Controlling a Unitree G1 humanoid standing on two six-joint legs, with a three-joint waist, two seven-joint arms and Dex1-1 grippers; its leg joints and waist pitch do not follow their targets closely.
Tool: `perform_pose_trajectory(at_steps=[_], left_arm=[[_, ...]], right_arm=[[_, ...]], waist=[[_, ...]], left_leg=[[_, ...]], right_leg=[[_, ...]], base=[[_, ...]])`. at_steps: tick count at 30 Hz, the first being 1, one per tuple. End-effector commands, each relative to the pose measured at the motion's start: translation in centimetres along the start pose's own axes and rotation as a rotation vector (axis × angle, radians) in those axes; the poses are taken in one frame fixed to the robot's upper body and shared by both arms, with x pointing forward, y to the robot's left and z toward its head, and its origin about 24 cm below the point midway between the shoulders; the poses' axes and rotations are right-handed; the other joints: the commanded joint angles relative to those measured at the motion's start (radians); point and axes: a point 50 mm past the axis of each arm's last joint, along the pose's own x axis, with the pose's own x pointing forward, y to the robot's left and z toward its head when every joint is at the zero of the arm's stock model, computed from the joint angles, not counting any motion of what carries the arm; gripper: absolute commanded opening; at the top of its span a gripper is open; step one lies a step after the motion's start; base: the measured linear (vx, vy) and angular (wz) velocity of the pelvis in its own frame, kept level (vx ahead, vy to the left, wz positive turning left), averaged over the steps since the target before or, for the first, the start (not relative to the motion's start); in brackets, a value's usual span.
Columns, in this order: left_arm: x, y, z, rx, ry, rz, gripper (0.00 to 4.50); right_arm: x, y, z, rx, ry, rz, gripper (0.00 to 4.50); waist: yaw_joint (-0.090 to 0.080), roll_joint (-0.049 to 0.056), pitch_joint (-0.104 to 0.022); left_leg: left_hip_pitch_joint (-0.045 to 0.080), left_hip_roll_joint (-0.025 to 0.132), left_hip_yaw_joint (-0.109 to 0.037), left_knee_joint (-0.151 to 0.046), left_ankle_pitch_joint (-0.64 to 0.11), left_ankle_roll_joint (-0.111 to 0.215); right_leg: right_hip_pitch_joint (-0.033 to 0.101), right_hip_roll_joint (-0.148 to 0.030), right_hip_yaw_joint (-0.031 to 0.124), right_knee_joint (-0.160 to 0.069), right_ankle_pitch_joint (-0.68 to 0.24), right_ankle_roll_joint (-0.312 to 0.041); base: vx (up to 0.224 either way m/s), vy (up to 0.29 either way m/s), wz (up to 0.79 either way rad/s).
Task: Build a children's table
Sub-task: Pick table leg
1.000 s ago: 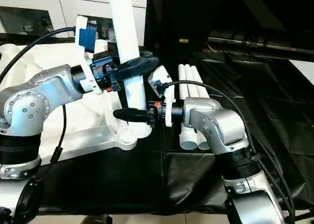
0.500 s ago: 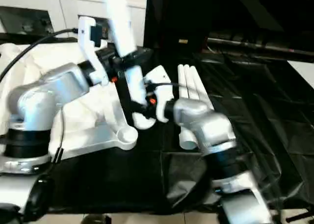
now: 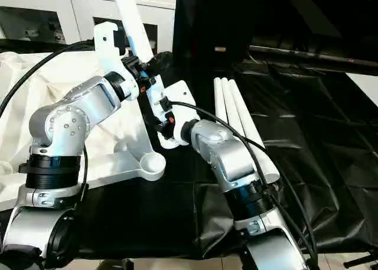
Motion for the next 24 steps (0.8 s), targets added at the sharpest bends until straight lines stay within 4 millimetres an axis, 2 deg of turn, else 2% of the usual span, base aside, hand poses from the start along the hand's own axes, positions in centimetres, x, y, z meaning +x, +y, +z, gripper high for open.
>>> perform_pose_trajectory(at_steps=[1, 7, 9, 10, 11, 15, 16, 18, 23, 24], left_arm=[[0.0, 0.6, 0.7, -0.01, -0.025, 0.043, 1.86], [-0.1, 0.0, 0.9, 0.012, -0.02, -0.027, 1.81], [-0.5, -0.5, 0.9, 0.056, 0.008, -0.125, 1.8], [-0.5, -0.7, 0.9, 0.062, 0.017, -0.15, 1.8], [-0.8, -0.9, 0.8, 0.077, 0.033, -0.199, 1.8], [-1.4, -1.7, 0.7, 0.101, 0.077, -0.329, 1.8], [-1.9, -2.2, 0.7, 0.103, 0.09, -0.412, 1.8], [-2.3, -2.6, 0.8, 0.119, 0.101, -0.481, 1.8], [-3.0, -3.5, 1.5, 0.131, 0.091, -0.619, 1.8], [-3.0, -3.7, 1.8, 0.112, 0.076, -0.639, 1.8]], right_arm=[[-0.2, -0.4, 1.2, -0.002, -0.064, -0.003, 2.49], [-0.7, -0.5, 1.7, 0.021, -0.087, 0.066, 2.98], [-2.0, -1.0, 2.5, 0.05, -0.105, 0.18, 3.08], [-2.2, -1.1, 2.6, 0.052, -0.107, 0.205, 3.1], [-2.6, -1.4, 2.7, 0.054, -0.098, 0.238, 3.1], [-3.7, -2.0, 2.5, 0.043, -0.063, 0.317, 3.1], [-4.3, -2.2, 2.4, 0.043, -0.041, 0.377, 3.1], [-4.9, -2.1, 2.3, 0.042, -0.019, 0.438, 3.1], [-5.9, -1.6, 1.9, 0.042, 0.04, 0.551, 3.1], [-6.0, -1.5, 1.8, 0.046, 0.047, 0.559, 2.81]], waist=[[-0.004, 0.018, -0.075], [-0.003, 0.018, -0.076], [-0.001, 0.018, -0.076], [0.001, 0.017, -0.077], [0.004, 0.022, -0.077], [0.005, 0.019, -0.074], [0.005, 0.018, -0.074], [0.004, 0.015, -0.073], [0.003, 0.017, -0.073], [0.002, 0.018, -0.074]], left_leg=[[0.033, 0.061, -0.028, -0.069, -0.171, -0.081], [0.032, 0.061, -0.029, -0.068, -0.157, -0.069], [0.033, 0.062, -0.028, -0.067, -0.146, -0.062], [0.035, 0.059, -0.027, -0.066, -0.149, -0.055], [0.034, 0.063, -0.027, -0.066, -0.143, -0.052], [0.032, 0.062, -0.025, -0.066, -0.151, -0.056], [0.031, 0.059, -0.024, -0.064, -0.154, -0.053], [0.029, 0.059, -0.023, -0.063, -0.155, -0.045], [0.03, 0.061, -0.024, -0.063, -0.146, -0.04], [0.03, 0.061, -0.023, -0.061, -0.151, -0.041]], right_leg=[[0.043, -0.102, 0.06, -0.077, -0.041, -0.101], [0.047, -0.102, 0.059, -0.073, -0.003, -0.104], [0.046, -0.101, 0.06, -0.072, 0.012, -0.109], [0.048, -0.101, 0.059, -0.074, 0.011, -0.109], [0.046, -0.101, 0.06, -0.071, 0.023, -0.11], [0.047, -0.102, 0.058, -0.073, -0.005, -0.134], [0.049, -0.103, 0.058, -0.074, -0.017, -0.143], [0.051, -0.103, 0.058, -0.077, -0.039, -0.151], [0.049, -0.102, 0.058, -0.076, -0.047, -0.158], [0.048, -0.103, 0.058, -0.077, -0.051, -0.168]], base=[[0.0, 0.0, 0.0], [0.0, 0.0, 0.0], [0.0, 0.0, 0.0], [0.0, 0.0, 0.0], [0.0, 0.0, 0.0], [0.0, 0.0, 0.0], [0.0, 0.0, 0.0], [0.0, 0.0, 0.0], [0.0, 0.0, 0.0], [0.0, 0.0, 0.0]])
